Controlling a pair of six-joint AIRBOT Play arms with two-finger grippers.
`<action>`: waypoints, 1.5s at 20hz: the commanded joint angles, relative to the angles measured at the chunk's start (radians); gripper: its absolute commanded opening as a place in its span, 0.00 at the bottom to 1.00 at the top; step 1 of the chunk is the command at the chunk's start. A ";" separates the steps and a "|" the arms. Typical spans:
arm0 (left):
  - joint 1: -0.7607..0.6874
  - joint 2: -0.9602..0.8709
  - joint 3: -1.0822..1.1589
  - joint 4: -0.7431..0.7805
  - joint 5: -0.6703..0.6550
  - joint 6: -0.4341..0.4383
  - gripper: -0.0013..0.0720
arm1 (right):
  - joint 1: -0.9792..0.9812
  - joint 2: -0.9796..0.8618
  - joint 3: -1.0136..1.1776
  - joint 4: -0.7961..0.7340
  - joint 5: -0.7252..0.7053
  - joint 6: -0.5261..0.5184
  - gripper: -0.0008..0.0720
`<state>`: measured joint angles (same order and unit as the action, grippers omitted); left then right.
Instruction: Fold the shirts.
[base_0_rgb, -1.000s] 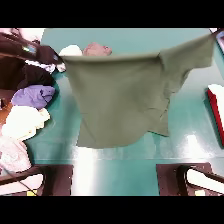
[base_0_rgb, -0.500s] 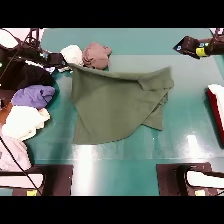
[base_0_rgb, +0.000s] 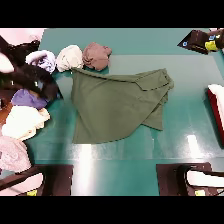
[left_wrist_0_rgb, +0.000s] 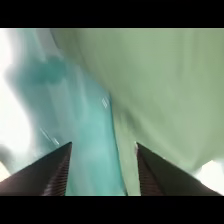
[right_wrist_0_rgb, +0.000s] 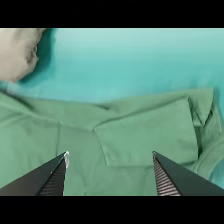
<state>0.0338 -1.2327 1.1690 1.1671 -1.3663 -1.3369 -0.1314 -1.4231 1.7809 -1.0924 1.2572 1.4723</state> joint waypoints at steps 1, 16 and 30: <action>0.003 0.161 -0.372 -0.090 0.074 0.038 0.67 | 0.010 0.000 -0.014 0.001 0.058 0.000 0.82; -0.123 0.177 -0.653 -0.222 0.230 0.041 0.66 | 0.043 0.022 -0.031 -0.001 0.056 0.000 0.82; -0.145 0.191 -0.327 -0.199 0.129 0.009 0.05 | -0.148 0.132 -0.556 0.011 0.142 -0.057 0.80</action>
<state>-0.1108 -1.0454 0.7418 0.9676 -1.2190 -1.3270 -0.2211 -1.3319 1.4414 -1.1004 1.4651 1.4368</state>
